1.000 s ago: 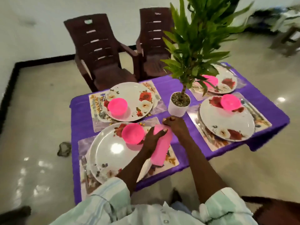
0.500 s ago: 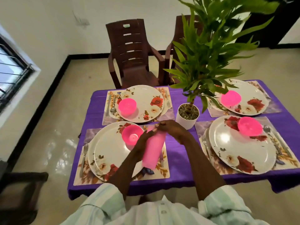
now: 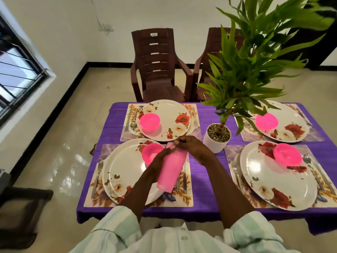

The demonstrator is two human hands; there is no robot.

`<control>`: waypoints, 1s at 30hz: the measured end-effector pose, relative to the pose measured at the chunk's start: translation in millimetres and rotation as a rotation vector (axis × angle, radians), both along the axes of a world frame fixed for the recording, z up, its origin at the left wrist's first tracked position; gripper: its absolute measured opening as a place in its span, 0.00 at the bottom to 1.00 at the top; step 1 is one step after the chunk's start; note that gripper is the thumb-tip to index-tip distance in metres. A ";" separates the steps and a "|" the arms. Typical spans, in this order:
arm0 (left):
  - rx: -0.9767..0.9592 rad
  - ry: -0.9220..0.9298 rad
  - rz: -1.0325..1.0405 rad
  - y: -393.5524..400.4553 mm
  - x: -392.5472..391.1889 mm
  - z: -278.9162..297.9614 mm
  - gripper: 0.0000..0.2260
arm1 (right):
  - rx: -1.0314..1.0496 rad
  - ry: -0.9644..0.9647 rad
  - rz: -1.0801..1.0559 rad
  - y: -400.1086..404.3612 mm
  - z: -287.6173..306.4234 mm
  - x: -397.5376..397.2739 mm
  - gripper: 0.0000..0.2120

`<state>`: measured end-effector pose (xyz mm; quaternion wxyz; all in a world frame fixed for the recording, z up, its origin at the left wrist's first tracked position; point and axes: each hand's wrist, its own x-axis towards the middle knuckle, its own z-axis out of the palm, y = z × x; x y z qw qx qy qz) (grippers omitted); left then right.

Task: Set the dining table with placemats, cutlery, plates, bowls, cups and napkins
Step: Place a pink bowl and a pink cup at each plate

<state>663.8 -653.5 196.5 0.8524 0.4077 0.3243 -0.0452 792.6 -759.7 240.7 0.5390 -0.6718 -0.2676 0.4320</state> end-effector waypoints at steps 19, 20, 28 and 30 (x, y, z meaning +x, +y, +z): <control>-0.004 -0.080 0.023 3.4 0.6 21.3 0.49 | 0.005 0.126 -0.151 2.0 -3.0 -9.6 0.23; 0.009 -0.076 0.021 3.7 -0.7 18.6 0.49 | 0.005 0.134 -0.159 1.8 -3.0 -10.6 0.21; 0.046 -0.080 0.037 7.3 -17.7 26.6 0.21 | 0.033 0.122 -0.339 11.4 -4.7 -7.4 0.22; 0.050 -0.065 0.129 11.8 -24.7 25.7 0.23 | 0.095 0.074 -0.530 18.4 -1.9 1.9 0.25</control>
